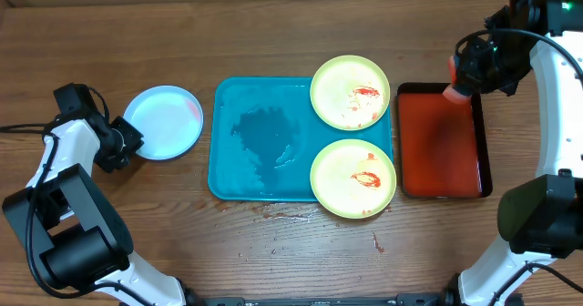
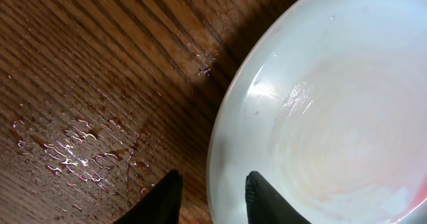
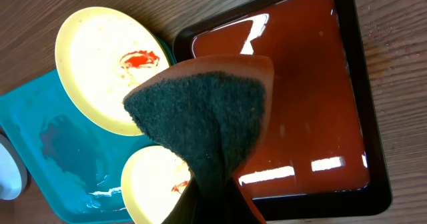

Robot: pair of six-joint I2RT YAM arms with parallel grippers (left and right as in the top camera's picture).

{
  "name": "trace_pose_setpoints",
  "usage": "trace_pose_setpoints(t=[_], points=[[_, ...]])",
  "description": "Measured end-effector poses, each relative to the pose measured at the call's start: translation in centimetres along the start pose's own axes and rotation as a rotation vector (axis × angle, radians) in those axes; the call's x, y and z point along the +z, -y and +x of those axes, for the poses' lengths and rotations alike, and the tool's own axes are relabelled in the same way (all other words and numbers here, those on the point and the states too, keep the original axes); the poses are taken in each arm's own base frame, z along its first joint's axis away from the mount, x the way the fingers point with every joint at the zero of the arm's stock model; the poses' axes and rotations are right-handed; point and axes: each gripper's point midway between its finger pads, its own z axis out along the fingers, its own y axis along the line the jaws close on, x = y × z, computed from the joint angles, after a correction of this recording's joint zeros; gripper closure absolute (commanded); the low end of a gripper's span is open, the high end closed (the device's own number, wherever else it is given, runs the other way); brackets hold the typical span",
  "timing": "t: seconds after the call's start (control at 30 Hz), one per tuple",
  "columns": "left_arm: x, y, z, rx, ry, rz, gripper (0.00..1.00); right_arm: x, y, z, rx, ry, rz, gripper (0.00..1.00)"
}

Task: Clean dirty plates on tray and stack at the side

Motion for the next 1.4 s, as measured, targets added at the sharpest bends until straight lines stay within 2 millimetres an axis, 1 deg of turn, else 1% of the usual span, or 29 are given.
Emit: trace_pose_setpoints(t=[0.03,0.1,0.13,0.2,0.27,0.33,0.37,0.4,0.43,0.47,0.5,0.57,0.6,0.67,0.73,0.8,0.9,1.0,1.07,1.17,1.23,1.33,1.4], points=[[0.0,0.1,0.2,0.004,-0.012,0.004,0.66,0.0,0.0,0.0,0.000,-0.002,0.000,0.96],[-0.6,0.5,0.9,0.022,-0.062,0.023,0.61,0.0,0.0,0.1,0.000,-0.003,0.001,0.96],[-1.0,0.9,0.8,0.036,-0.070,0.036,0.59,0.0,0.0,0.1,0.000,-0.002,0.001,0.96],[-2.3,2.4,0.2,0.079,-0.080,0.077,0.54,0.0,0.0,0.1,0.001,-0.002,0.001,0.96],[-4.3,4.8,-0.7,0.158,-0.068,0.118,0.51,0.0,0.0,0.1,0.000,-0.002,0.001,0.96],[-6.5,7.8,-1.3,0.251,-0.040,0.150,0.45,0.0,0.0,0.1,0.000,-0.002,0.001,0.96],[-7.6,9.7,-1.3,0.303,-0.019,0.168,0.43,0.0,0.0,0.1,0.001,-0.003,0.002,0.96],[-8.5,12.0,-1.0,0.363,0.002,0.190,0.41,0.0,0.0,0.1,0.000,-0.002,0.001,0.96],[-9.2,13.8,-0.6,0.410,0.019,0.210,0.40,0.0,0.0,0.1,0.001,-0.003,0.001,0.96],[-9.9,16.8,0.4,0.481,0.045,0.247,0.39,0.0,0.0,0.1,0.000,-0.002,0.001,0.96],[-10.2,17.9,1.0,0.506,0.052,0.260,0.39,0.0,0.0,0.1,0.001,-0.002,0.001,0.96],[-10.7,22.3,3.7,0.611,0.078,0.320,0.39,0.0,0.0,0.1,0.000,-0.003,0.001,0.96],[-10.7,23.8,4.9,0.646,0.083,0.341,0.39,0.0,0.0,0.1,0.000,-0.002,0.001,0.96],[-10.7,27.2,7.9,0.730,0.090,0.392,0.40,0.0,0.0,0.1,0.001,-0.002,0.001,0.96],[-10.2,30.2,11.2,0.803,0.072,0.427,0.40,0.0,0.0,0.1,0.000,-0.002,0.001,0.96],[-9.2,32.2,13.4,0.850,0.046,0.439,0.40,0.0,0.0,0.1,0.000,-0.002,0.001,0.96],[-6.7,35.0,16.6,0.915,-0.008,0.432,0.41,0.0,0.0,0.1,0.001,-0.002,0.001,0.96],[-3.3,36.6,19.4,0.964,-0.071,0.398,0.42,0.0,0.0,0.1,0.001,-0.003,0.001,0.96],[-1.3,37.3,20.8,0.987,-0.099,0.383,0.44,0.0,0.0,0.1,0.001,-0.002,0.001,0.96],[1.2,37.5,22.1,1.005,-0.129,0.361,0.46,0.0,0.0,0.1,0.000,-0.002,0.001,0.96],[2.2,37.3,22.5,1.012,-0.137,0.344,0.49,0.0,0.0,0.1,0.000,-0.003,0.001,0.96],[2.5,37.3,22.3,1.015,-0.127,0.330,0.54,0.0,0.0,0.1,0.000,-0.002,0.001,0.96],[2.3,37.5,21.9,1.014,-0.109,0.324,0.60,0.0,0.0,0.1,0.000,-0.002,0.001,0.96]])
